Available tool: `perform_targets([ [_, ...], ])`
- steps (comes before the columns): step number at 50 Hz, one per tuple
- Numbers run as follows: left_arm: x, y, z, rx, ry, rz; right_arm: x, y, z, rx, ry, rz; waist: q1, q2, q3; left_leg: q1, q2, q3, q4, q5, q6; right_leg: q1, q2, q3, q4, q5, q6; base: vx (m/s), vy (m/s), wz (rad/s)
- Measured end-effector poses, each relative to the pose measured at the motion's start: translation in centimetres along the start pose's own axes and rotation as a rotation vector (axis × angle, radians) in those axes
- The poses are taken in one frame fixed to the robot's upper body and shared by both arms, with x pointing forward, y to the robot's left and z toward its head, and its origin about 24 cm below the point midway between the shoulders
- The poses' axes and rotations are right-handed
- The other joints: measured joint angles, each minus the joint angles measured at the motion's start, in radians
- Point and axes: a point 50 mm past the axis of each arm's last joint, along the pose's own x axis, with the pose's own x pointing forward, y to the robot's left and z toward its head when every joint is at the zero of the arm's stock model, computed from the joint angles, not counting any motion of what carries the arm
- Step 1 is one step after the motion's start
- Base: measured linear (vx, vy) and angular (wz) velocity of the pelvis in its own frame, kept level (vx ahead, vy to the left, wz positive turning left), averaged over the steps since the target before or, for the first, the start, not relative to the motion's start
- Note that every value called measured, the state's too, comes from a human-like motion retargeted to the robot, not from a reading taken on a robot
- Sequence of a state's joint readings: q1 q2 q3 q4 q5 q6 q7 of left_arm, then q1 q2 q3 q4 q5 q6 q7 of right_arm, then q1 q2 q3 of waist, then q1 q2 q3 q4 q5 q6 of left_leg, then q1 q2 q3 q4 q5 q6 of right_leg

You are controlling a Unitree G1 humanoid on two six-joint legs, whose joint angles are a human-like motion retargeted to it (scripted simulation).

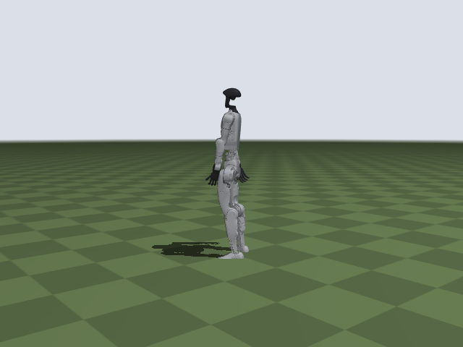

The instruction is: Upper body actions

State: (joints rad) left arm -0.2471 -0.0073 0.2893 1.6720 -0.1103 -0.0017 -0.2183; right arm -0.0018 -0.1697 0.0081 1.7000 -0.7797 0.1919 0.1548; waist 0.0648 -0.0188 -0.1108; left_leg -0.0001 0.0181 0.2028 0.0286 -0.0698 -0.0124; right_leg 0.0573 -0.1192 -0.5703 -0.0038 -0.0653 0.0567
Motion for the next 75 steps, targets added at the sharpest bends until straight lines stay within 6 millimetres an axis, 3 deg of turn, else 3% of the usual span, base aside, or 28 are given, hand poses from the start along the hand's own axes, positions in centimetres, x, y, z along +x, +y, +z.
perform_targets([
  [2,0.1,-4.0,4.7,0.125,-0.123,-0.154,0.8,2.6,-5.1,0.223,0.174,0.111,-0.009,-0.005,-0.005,-0.007,-0.002,0.001,0.001,0.0,0.002,-0.004,-0.004,-0.003,-0.002,0.0,0.002,0.02,-0.02,-0.1],
  [4,-0.6,-7.8,8.8,0.218,-0.249,-0.282,1.1,4.8,-8.8,0.446,0.256,0.164,-0.012,-0.008,-0.005,-0.008,-0.002,0.01,0.002,-0.003,0.002,-0.009,-0.008,-0.002,-0.001,0.001,0.003,0.07,-0.04,-0.34],
  [8,-3.2,-13.6,15.0,0.395,-0.48,-0.447,1.2,7.2,-13.4,0.794,0.288,0.077,-0.006,-0.011,0.016,0.008,0.003,0.044,0.004,-0.008,0.0,-0.01,-0.011,0.02,0.007,0.001,0.0,0.01,-0.04,-0.41],
  [10,-4.4,-14.9,16.8,0.481,-0.56,-0.455,1.1,7.5,-15.0,0.887,0.308,-0.01,-0.008,-0.009,0.027,0.017,0.004,0.054,0.003,-0.01,0.001,-0.005,-0.011,0.024,0.008,0.0,-0.001,-0.01,-0.01,-0.25],
  [13,-4.9,-14.9,17.9,0.572,-0.606,-0.39,0.8,7.9,-16.6,0.943,0.379,-0.116,-0.008,-0.001,0.025,0.019,0.006,0.059,0.0,-0.011,0.001,-0.007,-0.009,0.027,0.009,-0.001,-0.001,0.0,0.0,0.0],
  [15,-4.6,-14.1,17.6,0.612,-0.598,-0.34,0.8,7.9,-16.7,0.948,0.408,-0.153,-0.006,0.005,0.021,0.015,0.005,0.056,0.0,-0.012,0.001,-0.01,-0.009,0.026,0.008,-0.002,-0.001,0.0,0.0,0.0],
  [17,-3.7,-12.6,16.3,0.637,-0.552,-0.289,1.0,7.6,-15.4,0.931,0.387,-0.144,-0.002,0.01,0.015,0.009,0.004,0.048,0.0,-0.011,0.001,-0.013,-0.009,0.025,0.008,-0.003,-0.002,0.01,0.01,0.11],
  [21,-1.2,-6.8,11.0,0.639,-0.362,-0.145,1.5,5.1,-9.6,0.829,0.216,-0.054,0.007,0.015,0.011,0.005,-0.001,0.03,-0.001,-0.011,0.0,-0.019,-0.01,0.031,0.01,-0.004,-0.005,0.0,0.02,0.19],
  [25,-0.3,1.6,1.5,0.545,-0.025,0.046,0.1,0.3,0.4,0.596,-0.096,0.04,0.03,0.027,0.019,0.031,0.003,0.058,-0.011,-0.015,-0.002,-0.027,-0.002,0.065,0.015,0.003,-0.012,-0.03,-0.01,-0.31],
  [29,-3.8,8.9,-11.0,0.318,0.433,0.232,-5.8,-3.6,13.3,0.201,-0.542,0.106,0.033,0.045,0.036,0.054,0.016,0.101,-0.02,-0.021,-0.009,-0.043,0.011,0.11,0.025,0.009,-0.018,-0.06,-0.05,-0.53],
  [31,-7.0,11.0,-17.2,0.176,0.634,0.295,-10.4,-4.6,19.0,-0.004,-0.772,0.093,0.026,0.05,0.044,0.059,0.022,0.115,-0.023,-0.024,-0.013,-0.052,0.017,0.129,0.028,0.012,-0.019,-0.03,-0.06,-0.37],
  [33,-10.3,11.9,-22.4,0.057,0.785,0.32,-15.6,-5.0,23.4,-0.189,-0.979,0.041,0.019,0.052,0.046,0.059,0.027,0.125,-0.026,-0.025,-0.016,-0.062,0.022,0.142,0.029,0.014,-0.02,-0.01,-0.05,-0.26],
  [35,-13.0,12.0,-26.1,-0.014,0.858,0.322,-20.6,-5.2,26.3,-0.346,-1.167,-0.047,0.021,0.053,0.047,0.058,0.032,0.134,-0.028,-0.026,-0.02,-0.071,0.026,0.153,0.032,0.016,-0.019,-0.02,-0.03,-0.22],
  [38,-15.9,11.8,-29.5,-0.097,0.918,0.346,-26.4,-5.5,28.4,-0.519,-1.38,-0.23,0.029,0.052,0.053,0.056,0.037,0.139,-0.028,-0.025,-0.022,-0.076,0.03,0.155,0.033,0.016,-0.018,-0.02,0.0,-0.03],
  [40,-17.0,11.6,-30.8,-0.169,0.941,0.381,-28.6,-5.5,28.8,-0.59,-1.46,-0.359,0.027,0.049,0.059,0.055,0.038,0.133,-0.027,-0.024,-0.023,-0.073,0.031,0.151,0.033,0.015,-0.018,-0.04,-0.03,0.15],
  [42,-17.0,11.3,-30.9,-0.252,0.926,0.426,-29.1,-5.7,28.9,-0.63,-1.473,-0.45,0.023,0.045,0.061,0.053,0.037,0.122,-0.025,-0.021,-0.022,-0.067,0.03,0.145,0.033,0.013,-0.018,-0.01,-0.03,0.27],
  [45,-15.1,11.4,-29.1,-0.324,0.841,0.472,-26.6,-5.8,28.2,-0.655,-1.386,-0.475,0.013,0.039,0.055,0.046,0.034,0.102,-0.022,-0.017,-0.02,-0.058,0.028,0.128,0.031,0.008,-0.017,0.02,0.0,0.37],
  [47,-12.5,11.4,-26.2,-0.297,0.748,0.468,-23.1,-6.0,26.9,-0.623,-1.269,-0.422,0.009,0.036,0.05,0.041,0.03,0.09,-0.02,-0.014,-0.019,-0.051,0.026,0.115,0.028,0.006,-0.017,0.02,0.01,0.43],
  [50,-7.8,10.7,-19.8,-0.169,0.579,0.387,-16.1,-5.9,23.2,-0.502,-1.03,-0.3,0.014,0.029,0.046,0.037,0.024,0.073,-0.017,-0.009,-0.016,-0.038,0.02,0.095,0.024,0.004,-0.016,0.01,0.04,0.34],
  [54,-2.7,7.1,-9.0,0.088,0.334,0.187,-6.4,-4.4,14.2,-0.231,-0.597,-0.139,0.022,0.02,0.036,0.029,0.015,0.053,-0.011,-0.006,-0.011,-0.022,0.014,0.063,0.015,0.004,-0.013,0.01,0.03,0.1],
  [58,-0.5,1.3,2.3,0.347,0.049,0.021,-0.7,-0.9,2.8,0.078,-0.135,-0.019,-0.001,0.011,0.025,0.011,0.008,0.031,-0.007,-0.003,-0.006,-0.017,0.007,0.034,0.008,0.002,-0.008,0.02,0.03,0.27],
  [62,-1.4,-4.9,11.4,0.541,-0.264,-0.084,1.1,2.6,-6.5,0.337,0.154,0.018,-0.008,0.008,0.019,-0.001,0.005,0.036,-0.004,-0.005,-0.003,-0.025,0.001,0.03,0.004,0.006,-0.005,0.0,0.0,-0.07],
  [65,-3.3,-8.5,16.2,0.621,-0.48,-0.137,1.3,4.3,-11.0,0.47,0.249,-0.019,-0.008,0.012,0.02,0.003,0.007,0.061,-0.003,-0.011,-0.004,-0.033,-0.001,0.041,0.005,0.01,-0.006,0.0,0.0,-0.42],
  [67,-4.5,-9.9,18.3,0.651,-0.592,-0.153,1.2,5.1,-13.1,0.54,0.29,-0.043,-0.01,0.014,0.022,0.008,0.008,0.078,-0.004,-0.014,-0.005,-0.037,-0.002,0.05,0.006,0.012,-0.006,-0.02,0.01,-0.42],
  [71,-5.6,-11.0,19.8,0.693,-0.707,-0.15,0.9,6.3,-15.6,0.687,0.363,-0.077,-0.008,0.023,0.026,0.008,0.009,0.089,-0.003,-0.016,-0.005,-0.041,-0.004,0.052,0.007,0.013,-0.005,-0.02,0.01,-0.13],
  [75,-4.1,-9.8,17.2,0.714,-0.624,-0.148,0.9,7.2,-15.1,0.802,0.39,-0.04,0.01,0.031,0.024,0.003,0.005,0.078,-0.001,-0.014,-0.003,-0.038,-0.007,0.042,0.006,0.011,-0.004,-0.01,0.03,0.09],
])
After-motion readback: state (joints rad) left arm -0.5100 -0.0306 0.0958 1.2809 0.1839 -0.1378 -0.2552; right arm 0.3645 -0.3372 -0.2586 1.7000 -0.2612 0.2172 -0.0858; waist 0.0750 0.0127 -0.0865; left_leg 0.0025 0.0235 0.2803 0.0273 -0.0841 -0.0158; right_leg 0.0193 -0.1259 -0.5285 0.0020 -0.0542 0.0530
